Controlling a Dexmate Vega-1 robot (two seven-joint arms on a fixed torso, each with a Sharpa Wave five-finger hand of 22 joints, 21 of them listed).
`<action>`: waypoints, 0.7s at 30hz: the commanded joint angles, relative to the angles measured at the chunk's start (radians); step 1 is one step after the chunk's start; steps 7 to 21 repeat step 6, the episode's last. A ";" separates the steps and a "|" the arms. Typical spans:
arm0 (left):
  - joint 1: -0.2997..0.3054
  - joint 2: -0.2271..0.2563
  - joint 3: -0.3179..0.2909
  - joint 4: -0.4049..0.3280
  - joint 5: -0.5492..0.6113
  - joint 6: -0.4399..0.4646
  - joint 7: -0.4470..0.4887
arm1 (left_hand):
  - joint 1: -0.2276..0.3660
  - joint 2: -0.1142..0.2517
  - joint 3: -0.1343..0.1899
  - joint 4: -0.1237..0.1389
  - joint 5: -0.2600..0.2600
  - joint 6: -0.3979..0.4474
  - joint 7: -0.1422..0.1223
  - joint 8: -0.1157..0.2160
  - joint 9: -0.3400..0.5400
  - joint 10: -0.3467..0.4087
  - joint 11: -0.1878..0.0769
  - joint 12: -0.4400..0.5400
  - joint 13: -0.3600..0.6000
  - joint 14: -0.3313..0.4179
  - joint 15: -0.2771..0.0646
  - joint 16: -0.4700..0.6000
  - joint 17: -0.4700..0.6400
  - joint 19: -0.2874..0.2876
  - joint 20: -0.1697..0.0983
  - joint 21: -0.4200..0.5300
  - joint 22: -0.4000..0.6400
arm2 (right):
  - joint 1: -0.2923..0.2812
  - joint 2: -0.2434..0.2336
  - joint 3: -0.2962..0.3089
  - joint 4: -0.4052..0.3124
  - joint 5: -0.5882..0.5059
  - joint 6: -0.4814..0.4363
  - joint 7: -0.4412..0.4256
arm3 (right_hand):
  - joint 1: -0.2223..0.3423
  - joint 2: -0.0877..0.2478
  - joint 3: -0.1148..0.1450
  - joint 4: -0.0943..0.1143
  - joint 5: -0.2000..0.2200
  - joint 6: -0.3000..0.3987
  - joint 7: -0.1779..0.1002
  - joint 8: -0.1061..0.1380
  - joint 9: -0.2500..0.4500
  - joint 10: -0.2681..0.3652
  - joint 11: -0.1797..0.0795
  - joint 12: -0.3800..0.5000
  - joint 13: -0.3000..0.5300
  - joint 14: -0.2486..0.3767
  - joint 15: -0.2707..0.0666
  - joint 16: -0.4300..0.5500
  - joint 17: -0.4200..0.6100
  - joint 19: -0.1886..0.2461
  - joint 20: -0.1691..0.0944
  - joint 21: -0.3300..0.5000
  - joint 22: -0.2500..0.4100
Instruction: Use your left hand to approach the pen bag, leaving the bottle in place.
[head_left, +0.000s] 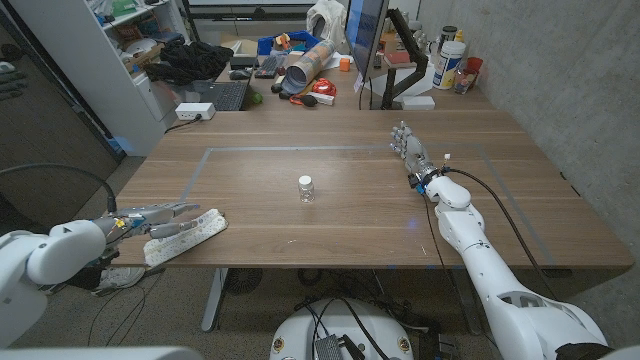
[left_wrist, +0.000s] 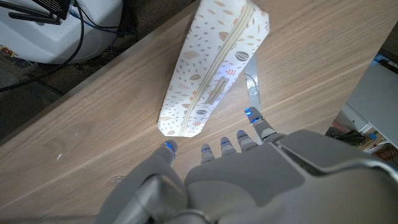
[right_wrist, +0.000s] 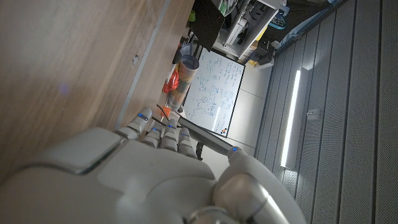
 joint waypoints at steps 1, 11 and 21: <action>0.004 0.005 0.012 0.003 -0.008 0.014 0.005 | -0.009 0.013 0.003 0.004 0.003 -0.018 0.000 0.005 0.004 -0.038 0.004 0.004 0.005 -0.109 -0.007 0.006 0.006 -0.209 0.008 -0.002 0.003 | 0.013 0.003 -0.005 0.023 0.000 0.006 0.006 | -0.001 0.072 -0.003 -0.001 0.005 -0.002 -0.003 0.006 0.003 0.003 0.006 0.003 0.003 0.001 0.001 0.006 0.003 0.000 -0.022 -0.001 0.004; 0.007 0.012 0.029 -0.002 0.003 0.038 -0.009 | -0.009 0.013 0.003 0.004 0.003 -0.018 0.000 0.005 0.004 -0.038 0.001 0.005 0.005 -0.110 -0.006 0.006 0.006 -0.210 0.008 -0.003 0.003 | 0.023 0.001 -0.005 0.043 0.003 0.019 0.019 | -0.001 0.072 -0.004 -0.001 0.005 -0.002 -0.002 0.006 0.003 0.003 0.007 0.003 0.003 0.001 0.001 0.006 0.003 0.000 -0.022 -0.002 0.004; 0.007 0.012 0.029 -0.002 0.003 0.038 -0.009 | -0.009 0.013 0.003 0.004 0.003 -0.018 0.000 0.005 0.004 -0.038 0.001 0.005 0.005 -0.110 -0.006 0.006 0.006 -0.210 0.008 -0.003 0.003 | 0.023 0.001 -0.005 0.043 0.003 0.019 0.019 | -0.001 0.072 -0.004 -0.001 0.005 -0.002 -0.002 0.006 0.003 0.003 0.007 0.003 0.003 0.001 0.001 0.006 0.003 0.000 -0.022 -0.002 0.004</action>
